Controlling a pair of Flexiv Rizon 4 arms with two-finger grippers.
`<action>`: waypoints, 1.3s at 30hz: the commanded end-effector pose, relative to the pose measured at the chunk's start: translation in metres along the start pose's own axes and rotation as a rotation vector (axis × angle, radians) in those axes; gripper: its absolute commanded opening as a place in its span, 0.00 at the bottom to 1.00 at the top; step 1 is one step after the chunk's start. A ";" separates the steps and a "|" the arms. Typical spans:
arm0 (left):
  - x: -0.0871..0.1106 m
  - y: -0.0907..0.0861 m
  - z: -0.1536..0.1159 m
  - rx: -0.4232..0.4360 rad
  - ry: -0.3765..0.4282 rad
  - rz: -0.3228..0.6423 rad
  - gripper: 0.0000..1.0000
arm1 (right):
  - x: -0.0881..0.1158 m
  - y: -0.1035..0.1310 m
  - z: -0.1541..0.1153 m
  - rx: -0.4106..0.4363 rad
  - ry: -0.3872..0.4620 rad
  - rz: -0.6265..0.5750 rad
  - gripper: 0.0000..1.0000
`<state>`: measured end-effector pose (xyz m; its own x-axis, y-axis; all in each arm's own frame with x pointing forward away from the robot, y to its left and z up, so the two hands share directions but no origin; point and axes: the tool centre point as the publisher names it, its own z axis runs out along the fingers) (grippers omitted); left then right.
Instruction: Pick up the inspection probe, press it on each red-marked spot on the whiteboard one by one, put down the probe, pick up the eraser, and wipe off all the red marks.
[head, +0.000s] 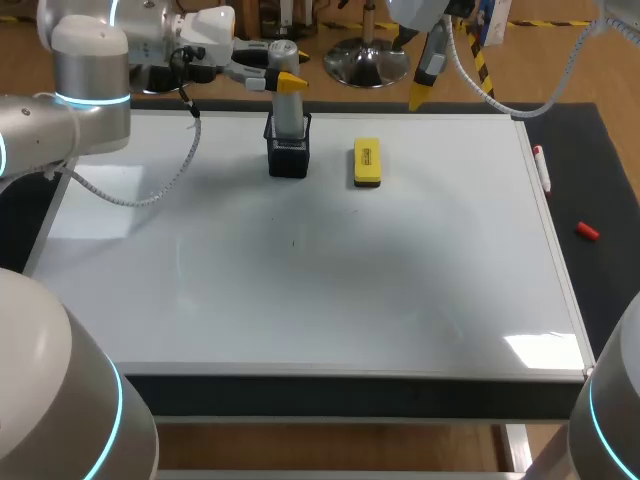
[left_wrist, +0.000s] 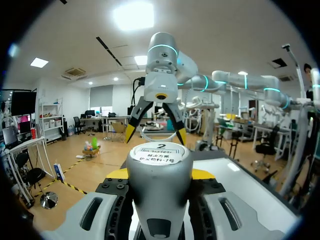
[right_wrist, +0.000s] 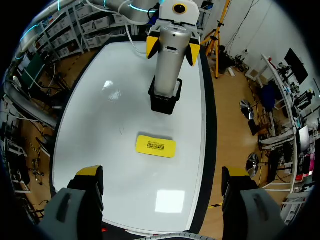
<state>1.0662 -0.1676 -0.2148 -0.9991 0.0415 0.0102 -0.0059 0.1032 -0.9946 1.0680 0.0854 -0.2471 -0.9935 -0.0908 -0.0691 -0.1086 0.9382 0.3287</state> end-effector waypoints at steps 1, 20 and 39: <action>-0.008 0.010 0.003 0.010 0.017 -0.007 0.00 | -0.001 0.000 -0.001 0.003 0.003 -0.001 1.00; -0.013 0.041 0.004 -0.004 0.050 -0.001 0.00 | -0.001 0.000 -0.001 0.003 0.003 -0.001 1.00; -0.015 0.058 0.006 -0.009 0.054 -0.017 0.00 | -0.001 0.000 -0.001 0.003 0.003 -0.001 1.00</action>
<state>1.0778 -0.1677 -0.2714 -0.9956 0.0878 0.0334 -0.0228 0.1194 -0.9926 1.0680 0.0854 -0.2472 -0.9935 -0.0908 -0.0691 -0.1086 0.9382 0.3287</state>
